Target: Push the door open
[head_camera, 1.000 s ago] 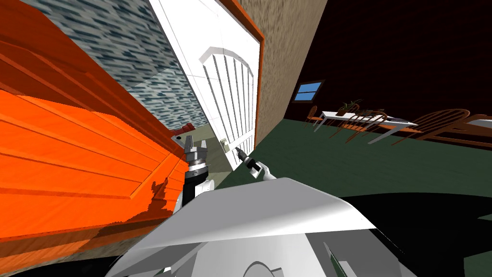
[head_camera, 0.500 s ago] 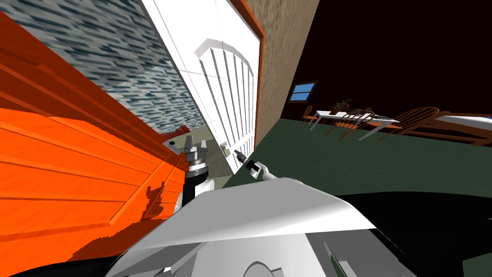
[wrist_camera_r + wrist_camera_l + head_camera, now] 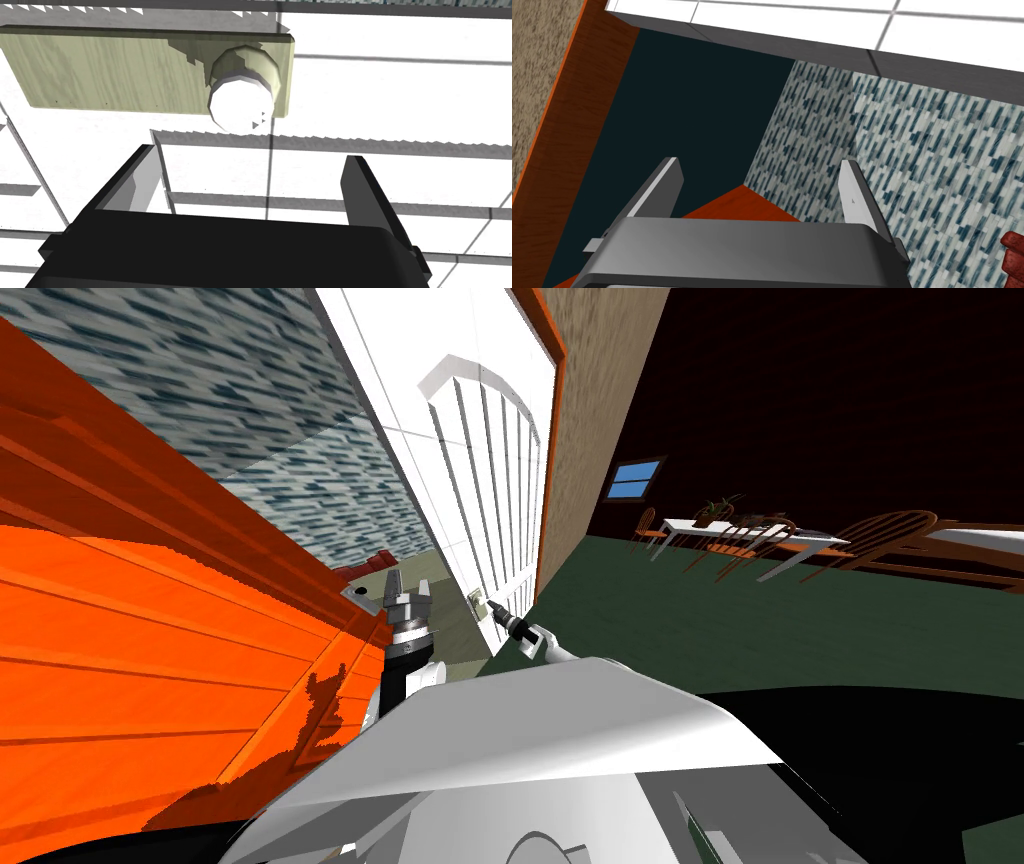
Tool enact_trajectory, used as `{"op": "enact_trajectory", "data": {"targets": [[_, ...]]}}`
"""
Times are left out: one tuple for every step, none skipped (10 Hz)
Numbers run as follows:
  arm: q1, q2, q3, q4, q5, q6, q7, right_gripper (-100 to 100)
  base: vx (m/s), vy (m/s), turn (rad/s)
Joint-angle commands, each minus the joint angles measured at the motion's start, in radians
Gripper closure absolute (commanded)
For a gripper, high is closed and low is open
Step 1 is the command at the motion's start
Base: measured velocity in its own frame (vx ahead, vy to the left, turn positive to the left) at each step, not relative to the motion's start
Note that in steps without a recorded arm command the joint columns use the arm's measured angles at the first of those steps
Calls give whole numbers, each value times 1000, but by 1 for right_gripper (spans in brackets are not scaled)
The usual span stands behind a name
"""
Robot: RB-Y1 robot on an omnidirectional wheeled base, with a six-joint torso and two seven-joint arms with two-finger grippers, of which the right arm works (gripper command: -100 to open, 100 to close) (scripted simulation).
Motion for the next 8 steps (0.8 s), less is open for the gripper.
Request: {"op": "enact_trajectory", "data": {"targets": [[-4,6,-6,11,0,-1,3,-100,158,119,32],[-6,12,-12,19,0,0,6,-100,162,122,54],[-7,14,-14,22,0,0,7,-100,144,140,30],[-8,18,-18,28,0,0,10,-100,150,119,26],[-8,17,-16,28,0,-2,9,-100,72,50,2],[-8,17,-16,28,0,-2,9,100,-10,-5,-4],[-8,17,-16,28,0,-2,9,100,-20,-16,15],[-8,17,-16,28,0,-2,9,100,-9,-10,12]]}}
